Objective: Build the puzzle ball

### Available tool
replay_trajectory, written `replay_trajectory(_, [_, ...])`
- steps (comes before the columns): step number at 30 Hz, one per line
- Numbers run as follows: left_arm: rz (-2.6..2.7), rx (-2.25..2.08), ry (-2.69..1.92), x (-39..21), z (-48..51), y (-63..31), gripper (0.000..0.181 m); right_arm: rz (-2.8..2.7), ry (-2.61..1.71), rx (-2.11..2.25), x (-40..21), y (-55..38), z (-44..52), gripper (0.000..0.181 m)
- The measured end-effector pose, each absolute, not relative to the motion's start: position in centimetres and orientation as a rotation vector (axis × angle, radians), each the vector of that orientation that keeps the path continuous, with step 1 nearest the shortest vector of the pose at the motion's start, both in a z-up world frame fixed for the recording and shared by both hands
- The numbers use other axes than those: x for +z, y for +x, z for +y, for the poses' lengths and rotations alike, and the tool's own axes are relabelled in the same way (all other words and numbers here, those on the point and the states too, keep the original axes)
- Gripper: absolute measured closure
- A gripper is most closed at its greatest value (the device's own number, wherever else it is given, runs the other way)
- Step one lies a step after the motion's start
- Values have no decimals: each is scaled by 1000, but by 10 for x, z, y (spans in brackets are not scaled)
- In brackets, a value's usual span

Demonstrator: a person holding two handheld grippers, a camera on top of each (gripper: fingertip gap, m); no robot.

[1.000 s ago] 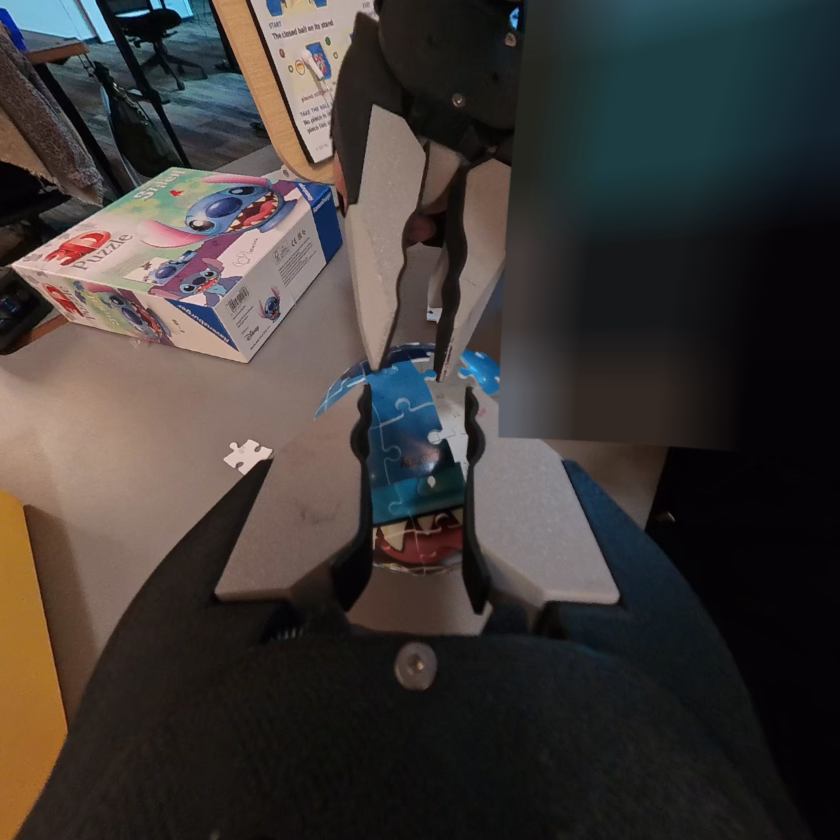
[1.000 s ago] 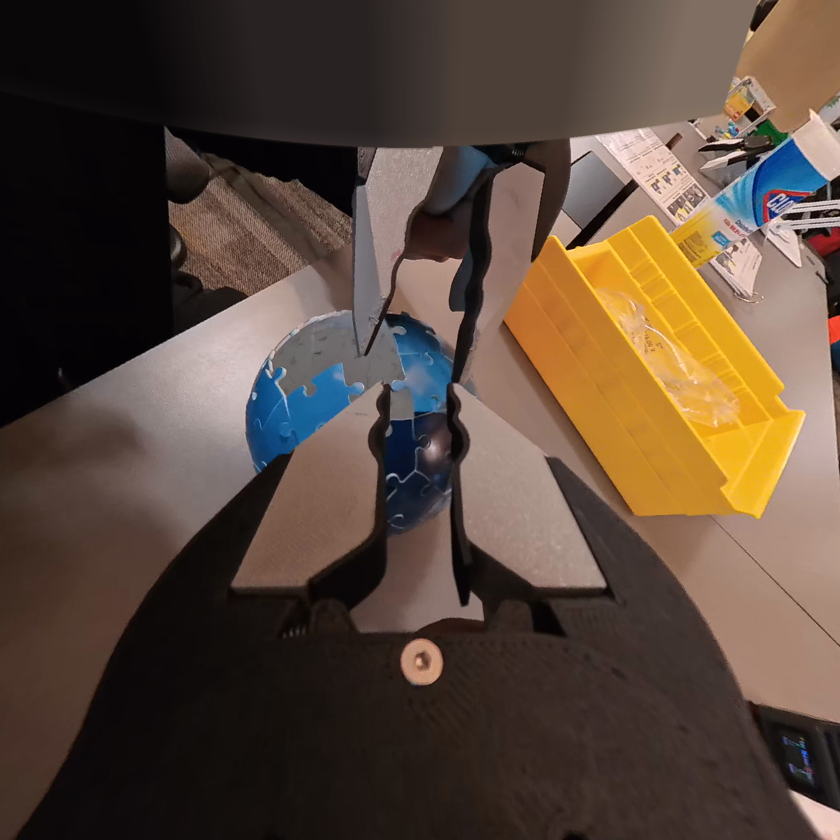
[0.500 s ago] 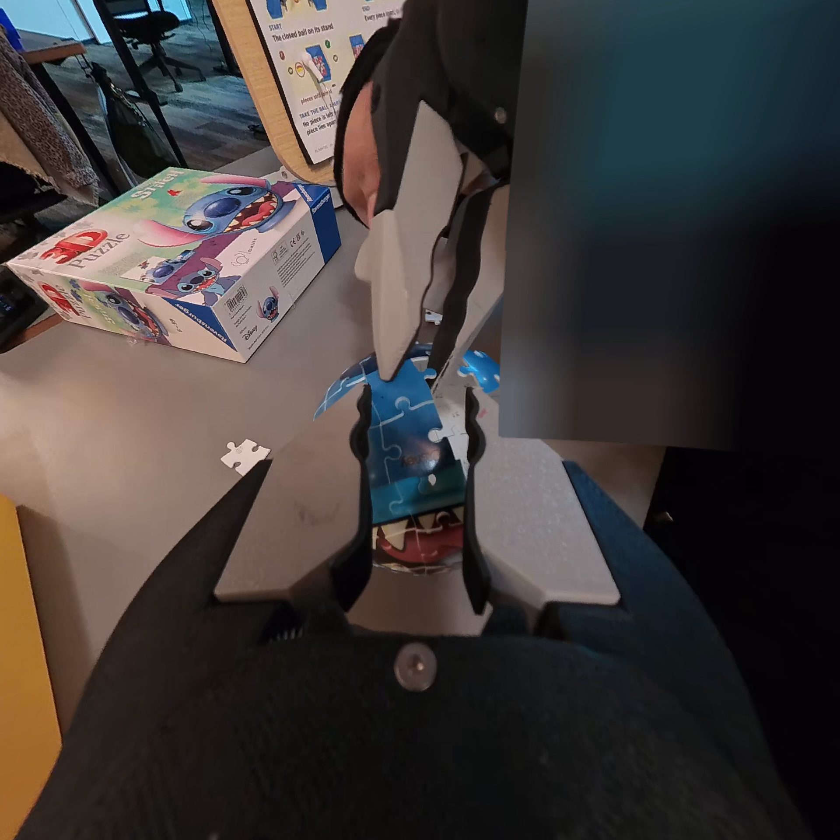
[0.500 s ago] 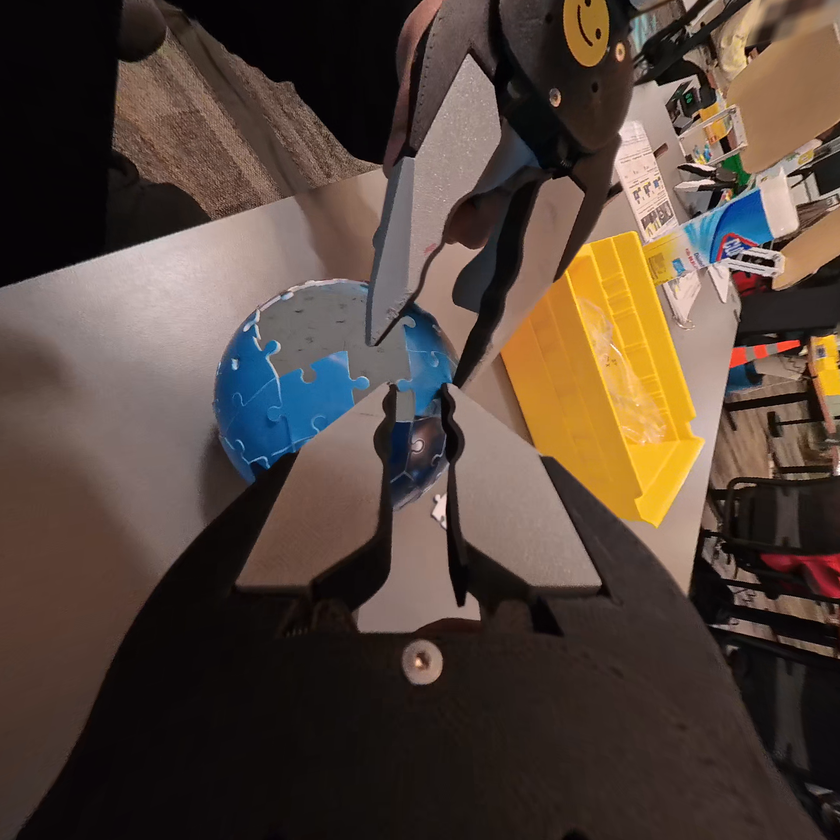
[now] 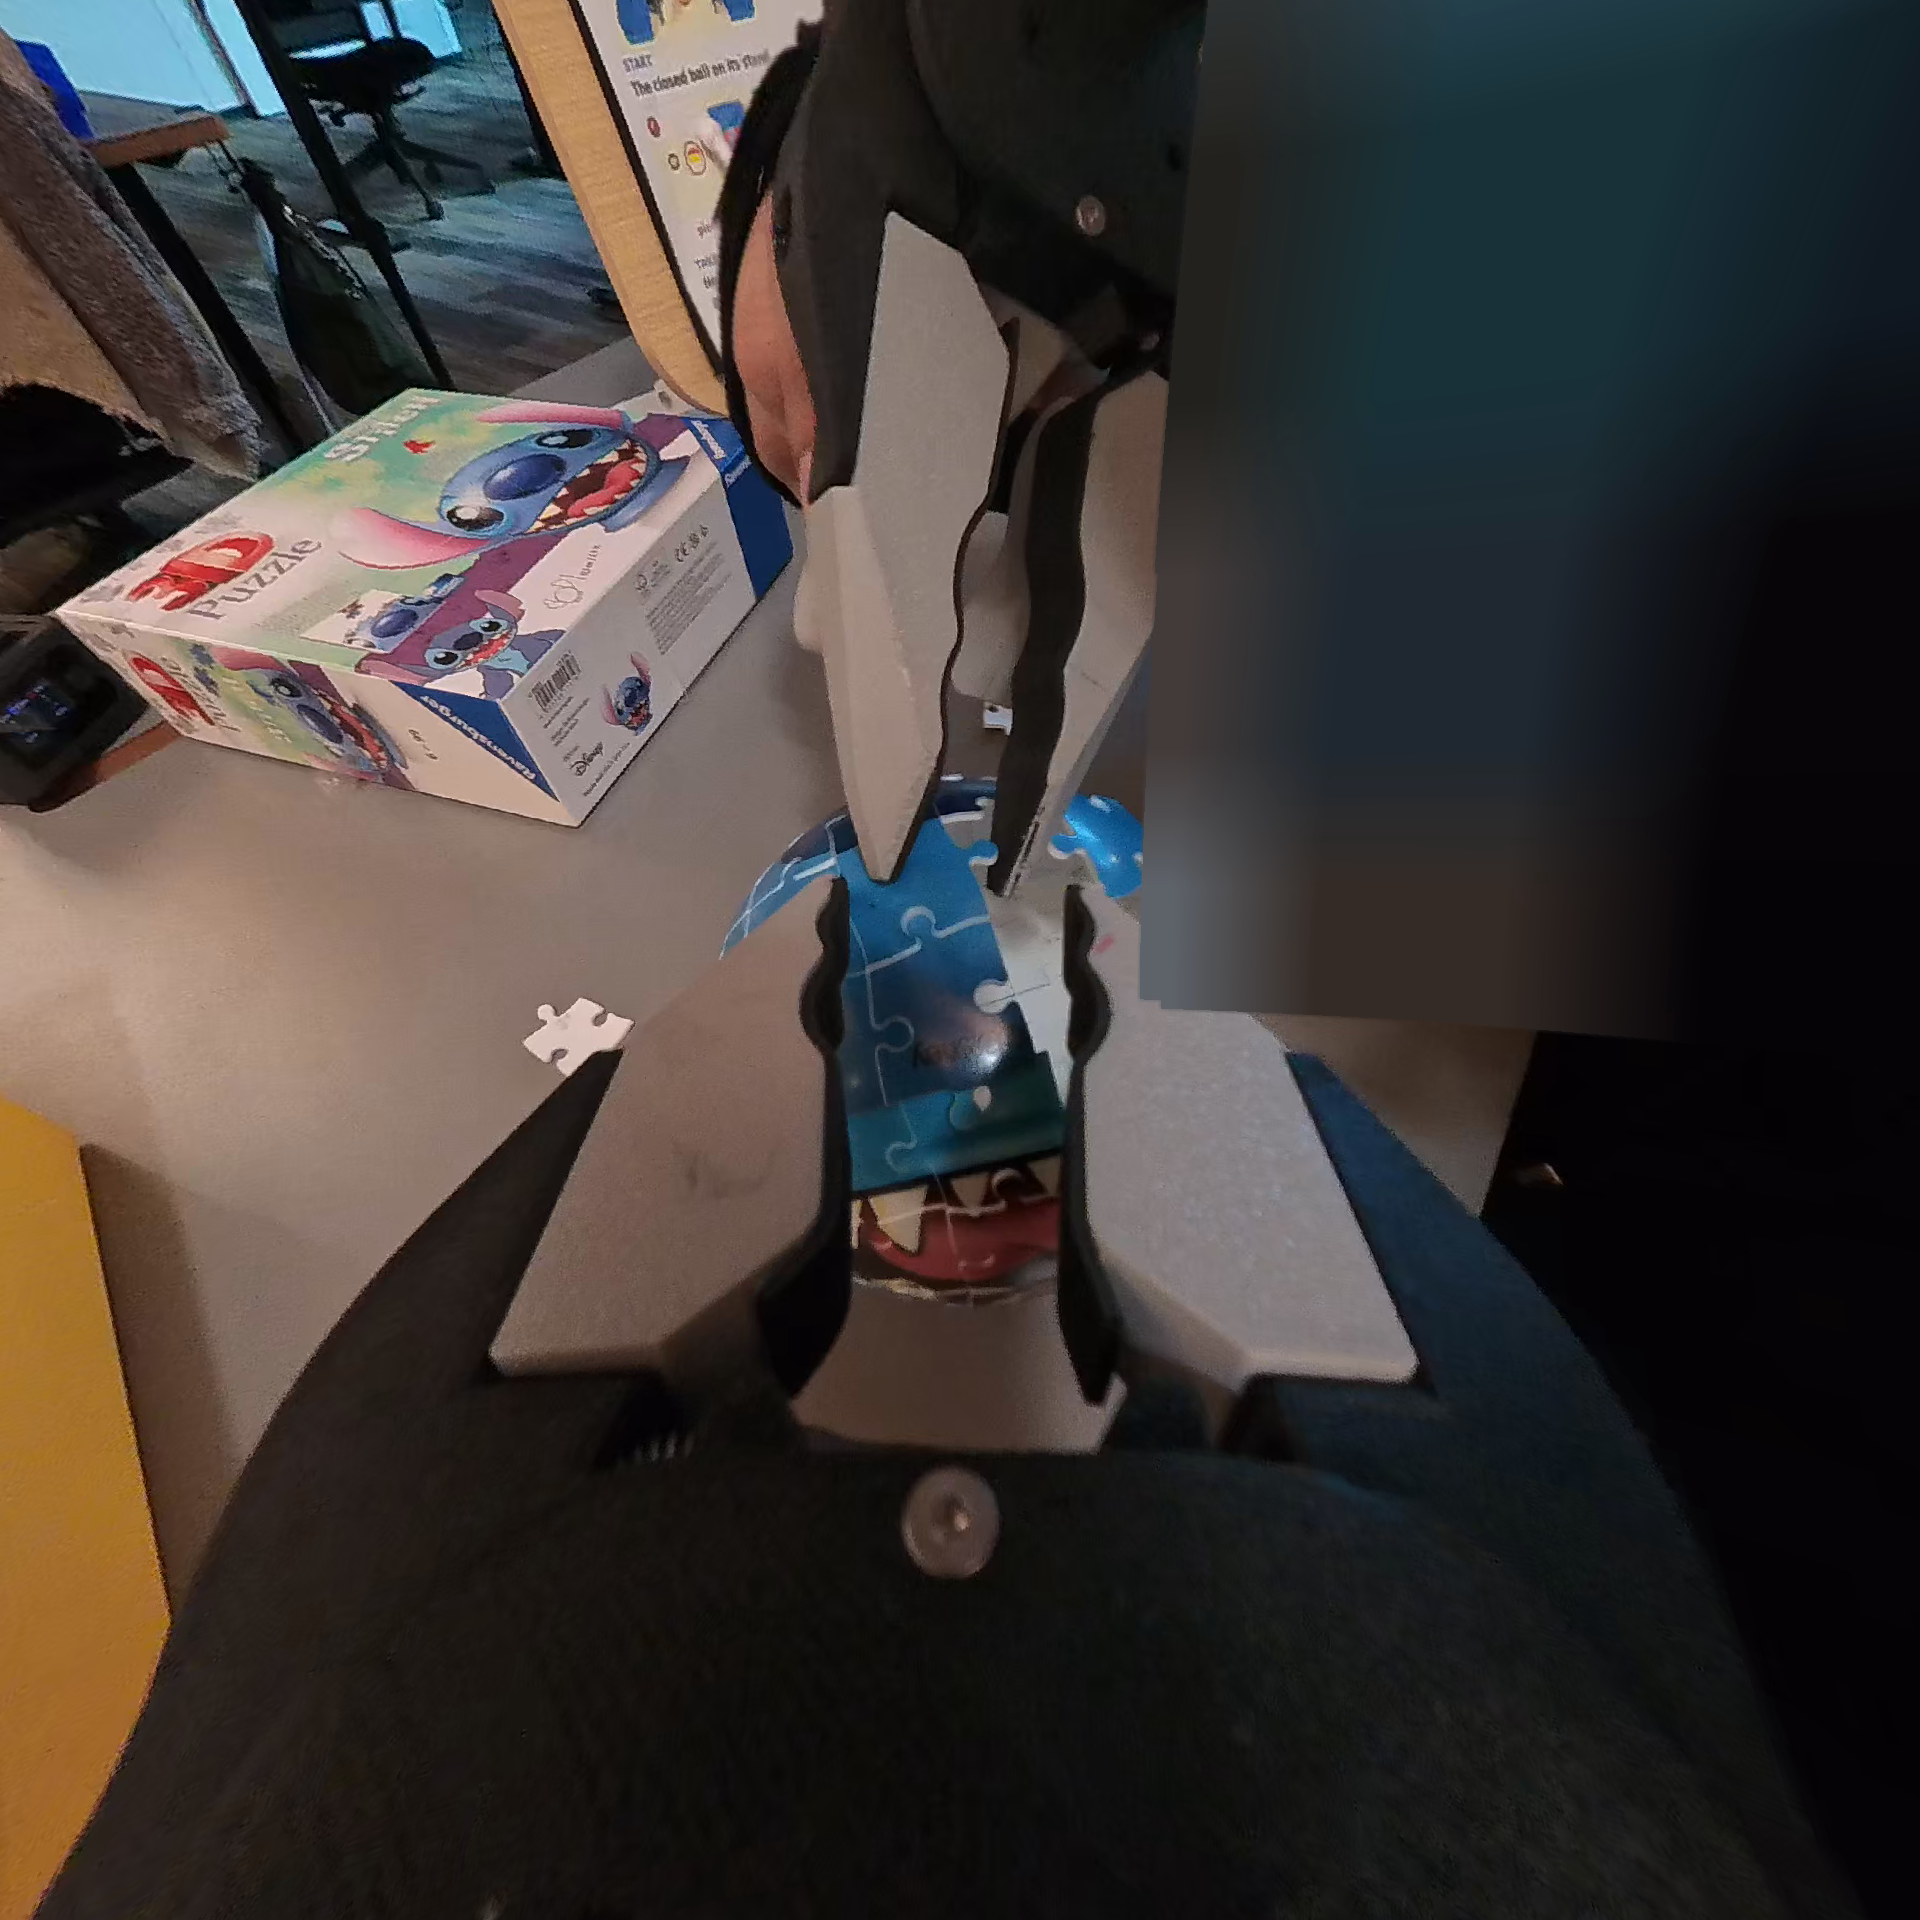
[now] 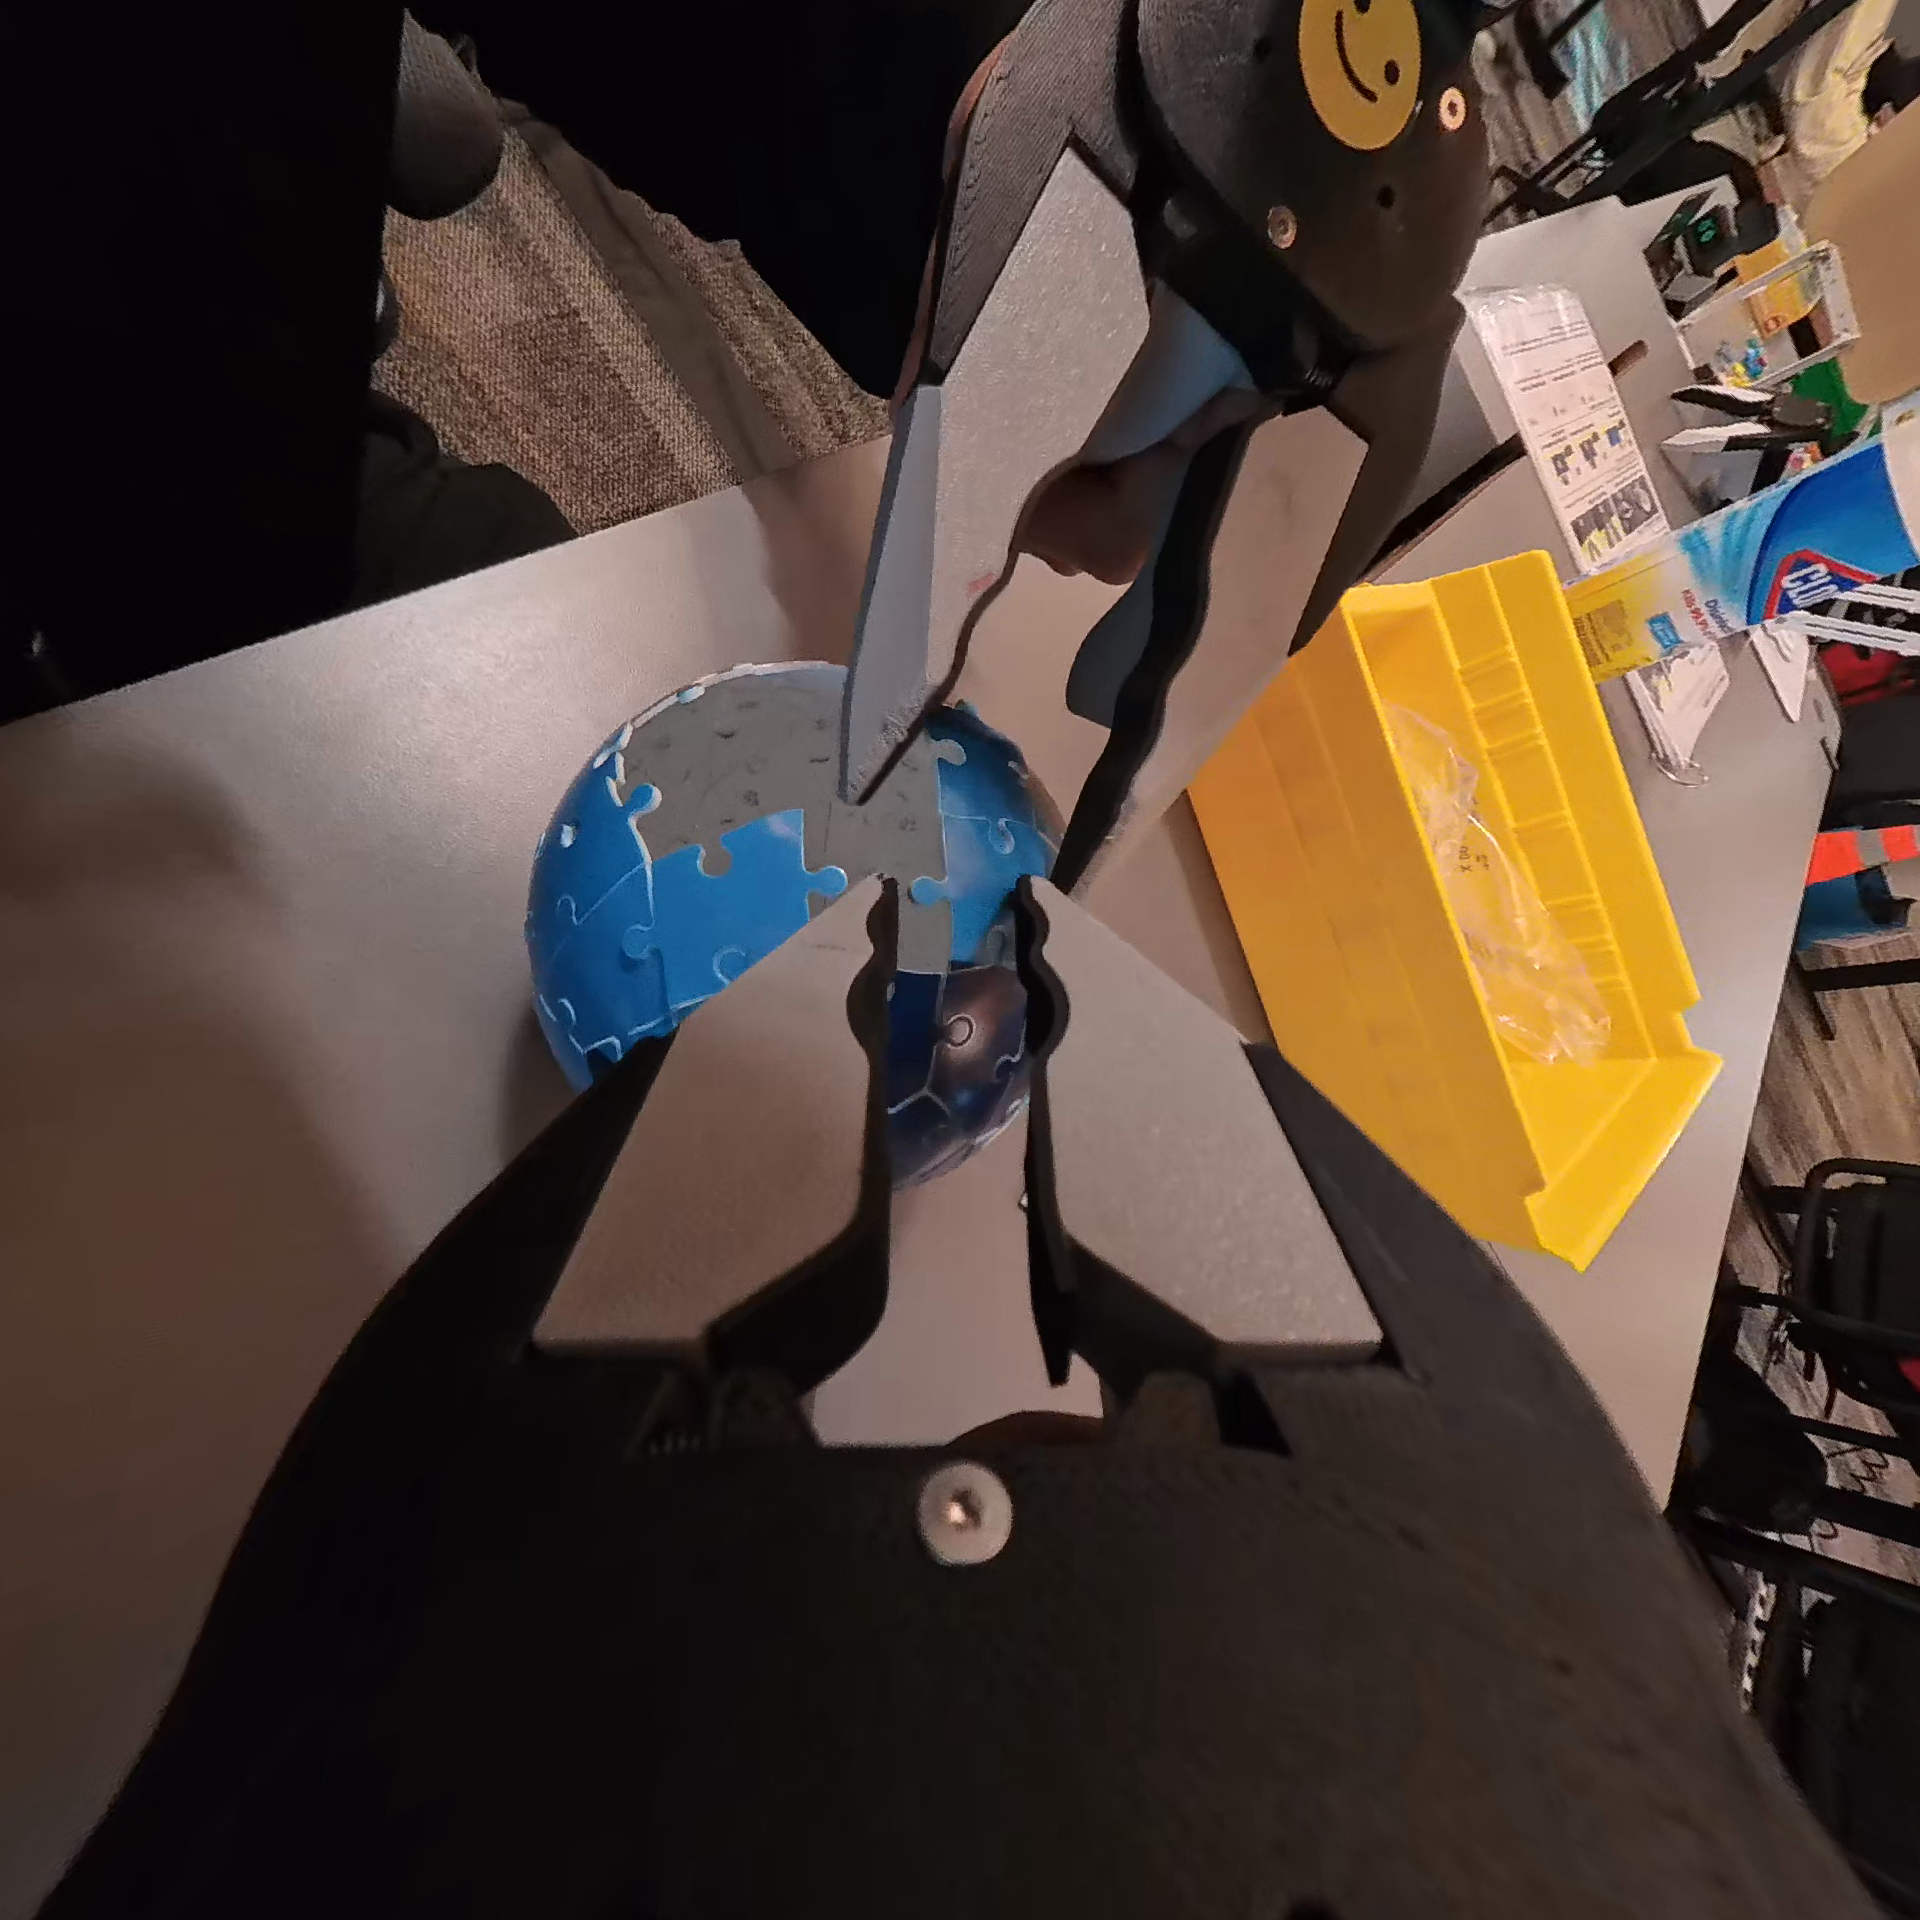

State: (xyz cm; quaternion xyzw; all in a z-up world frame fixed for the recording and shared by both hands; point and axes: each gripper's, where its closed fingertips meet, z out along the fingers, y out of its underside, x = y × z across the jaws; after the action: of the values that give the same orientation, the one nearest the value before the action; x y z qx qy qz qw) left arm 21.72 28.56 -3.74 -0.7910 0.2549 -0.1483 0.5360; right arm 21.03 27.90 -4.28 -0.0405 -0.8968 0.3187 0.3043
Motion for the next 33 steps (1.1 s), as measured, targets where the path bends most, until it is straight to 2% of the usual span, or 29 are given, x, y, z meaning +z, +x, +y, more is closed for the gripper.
replay_trajectory(33, [580, -326, -1891, -38, 277, 216, 142, -2382, -99, 743, -44, 202, 277, 164])
